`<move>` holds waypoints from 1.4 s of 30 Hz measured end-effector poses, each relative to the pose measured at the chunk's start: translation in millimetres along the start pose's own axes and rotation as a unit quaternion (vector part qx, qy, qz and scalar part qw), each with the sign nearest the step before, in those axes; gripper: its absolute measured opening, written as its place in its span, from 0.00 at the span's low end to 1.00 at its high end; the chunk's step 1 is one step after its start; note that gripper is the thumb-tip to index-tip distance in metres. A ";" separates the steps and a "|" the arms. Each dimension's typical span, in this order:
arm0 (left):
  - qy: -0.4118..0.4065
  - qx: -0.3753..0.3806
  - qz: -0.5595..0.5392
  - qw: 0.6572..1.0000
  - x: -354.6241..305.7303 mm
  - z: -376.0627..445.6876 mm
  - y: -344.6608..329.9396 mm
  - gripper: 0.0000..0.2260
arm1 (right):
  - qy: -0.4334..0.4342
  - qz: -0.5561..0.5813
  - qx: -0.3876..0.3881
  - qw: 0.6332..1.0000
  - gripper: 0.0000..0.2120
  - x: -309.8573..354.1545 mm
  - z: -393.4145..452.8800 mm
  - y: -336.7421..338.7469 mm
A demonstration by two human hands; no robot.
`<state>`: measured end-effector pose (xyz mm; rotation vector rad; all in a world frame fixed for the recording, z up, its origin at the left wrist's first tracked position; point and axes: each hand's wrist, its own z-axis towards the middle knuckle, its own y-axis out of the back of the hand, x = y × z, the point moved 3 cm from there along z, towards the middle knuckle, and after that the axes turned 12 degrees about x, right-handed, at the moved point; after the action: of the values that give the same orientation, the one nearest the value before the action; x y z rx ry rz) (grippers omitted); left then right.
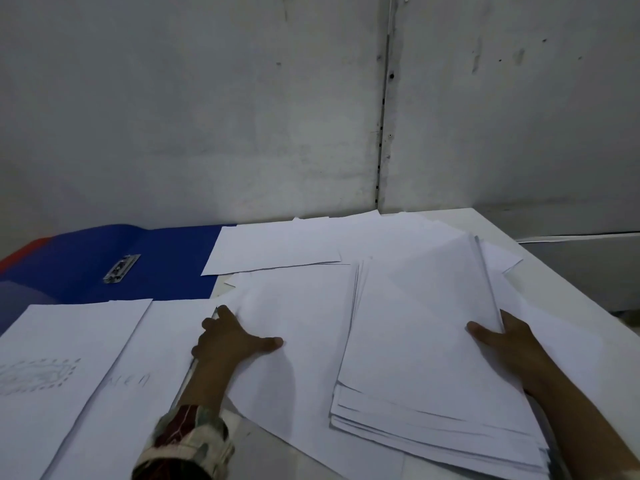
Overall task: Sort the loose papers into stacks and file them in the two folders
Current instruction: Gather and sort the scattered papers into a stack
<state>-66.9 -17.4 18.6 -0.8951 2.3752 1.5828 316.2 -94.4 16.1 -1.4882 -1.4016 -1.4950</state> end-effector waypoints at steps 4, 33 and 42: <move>-0.036 0.049 -0.021 0.998 3.5 0.6 11.2 0.46 | -0.007 -0.012 0.004 1.000 0.16 -2.7 1.6 2.0; -0.232 -0.022 0.020 0.972 -3.1 36.9 127.0 0.06 | -0.008 -0.272 0.070 0.960 0.17 52.4 45.2 16.8; -0.235 -0.029 0.049 0.970 -39.2 39.2 64.8 0.06 | 0.008 -0.286 0.167 0.944 0.05 50.4 42.7 -15.1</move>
<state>-78.6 49.7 69.9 -0.3552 2.0704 1.6790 306.0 -37.8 52.0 -0.8961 -2.0748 -1.4760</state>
